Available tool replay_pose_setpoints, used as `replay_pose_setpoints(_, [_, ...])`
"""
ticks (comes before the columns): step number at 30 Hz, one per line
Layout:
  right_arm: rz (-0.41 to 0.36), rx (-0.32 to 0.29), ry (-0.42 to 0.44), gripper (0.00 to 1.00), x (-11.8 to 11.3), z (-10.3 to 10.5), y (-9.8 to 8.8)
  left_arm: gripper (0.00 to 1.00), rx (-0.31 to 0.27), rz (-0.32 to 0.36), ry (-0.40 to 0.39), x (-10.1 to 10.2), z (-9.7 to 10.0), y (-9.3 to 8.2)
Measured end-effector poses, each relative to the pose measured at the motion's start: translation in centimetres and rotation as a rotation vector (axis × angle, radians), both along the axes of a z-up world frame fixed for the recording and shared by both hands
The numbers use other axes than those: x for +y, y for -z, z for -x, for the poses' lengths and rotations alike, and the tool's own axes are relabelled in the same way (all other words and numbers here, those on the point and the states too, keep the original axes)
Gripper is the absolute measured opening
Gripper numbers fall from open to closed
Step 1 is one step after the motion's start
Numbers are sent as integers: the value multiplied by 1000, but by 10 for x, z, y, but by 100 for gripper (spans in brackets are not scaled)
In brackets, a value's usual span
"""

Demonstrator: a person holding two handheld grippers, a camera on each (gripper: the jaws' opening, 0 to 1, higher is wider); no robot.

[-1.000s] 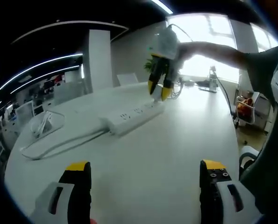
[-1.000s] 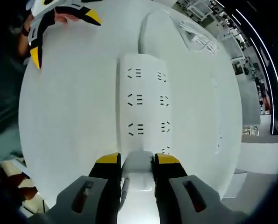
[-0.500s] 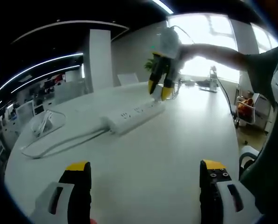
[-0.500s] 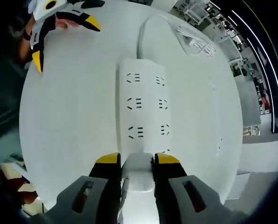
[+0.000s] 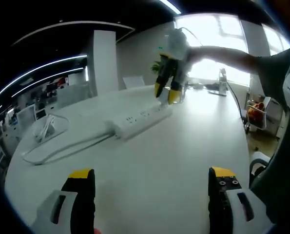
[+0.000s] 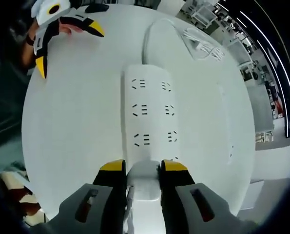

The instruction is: Straighten the power strip on the desk, plug the charger into it

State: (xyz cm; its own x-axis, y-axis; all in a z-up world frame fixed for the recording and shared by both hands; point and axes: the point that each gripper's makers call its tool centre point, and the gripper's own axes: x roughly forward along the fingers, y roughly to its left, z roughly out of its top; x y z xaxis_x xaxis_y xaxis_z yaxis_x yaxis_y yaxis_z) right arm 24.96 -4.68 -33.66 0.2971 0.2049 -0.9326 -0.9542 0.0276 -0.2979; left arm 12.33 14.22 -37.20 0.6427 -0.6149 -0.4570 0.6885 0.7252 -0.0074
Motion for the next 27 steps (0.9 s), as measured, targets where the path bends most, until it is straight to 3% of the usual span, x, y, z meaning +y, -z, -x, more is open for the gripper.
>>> replay_pose_setpoints(9, [20, -20, -44, 23, 3, 2, 1, 100, -5, -1, 7, -2, -2, -3])
replay_pose_setpoints(13, [21, 4, -46, 23, 5, -1, 1, 100, -6, -1, 7, -1, -1, -3])
replay_pose_setpoints(14, [91, 16, -30, 23, -8, -2, 11, 100, -5, -1, 6, -1, -1, -3])
replay_pose_setpoints(15, [35, 45, -1, 23, 0, -3, 9, 100, -3, -3, 3, 0, -1, -2])
replay_pose_setpoints(16, [39, 36, -58, 23, 3, -8, 8, 100, -1, -5, 3, 1, -1, -2])
replay_pose_setpoints(20, [3, 50, -31, 23, 1, 16, 9, 100, 3, -9, -2, 3, -2, -1])
replay_pose_setpoints(22, [-3, 58, -35, 23, 3, 12, 9, 100, 1, -11, -6, 4, -4, -2])
replay_pose_setpoints(23, [-3, 101, -32, 23, 4, 8, 10, 100, 1, -12, -6, 3, -5, -2])
replay_pose_setpoints(26, [0, 102, -39, 23, 7, -3, 11, 100, -3, -10, 1, 0, -5, -4])
replay_pose_setpoints(27, [-5, 76, -39, 23, 8, -7, 9, 100, -4, -10, 5, -1, -5, -4])
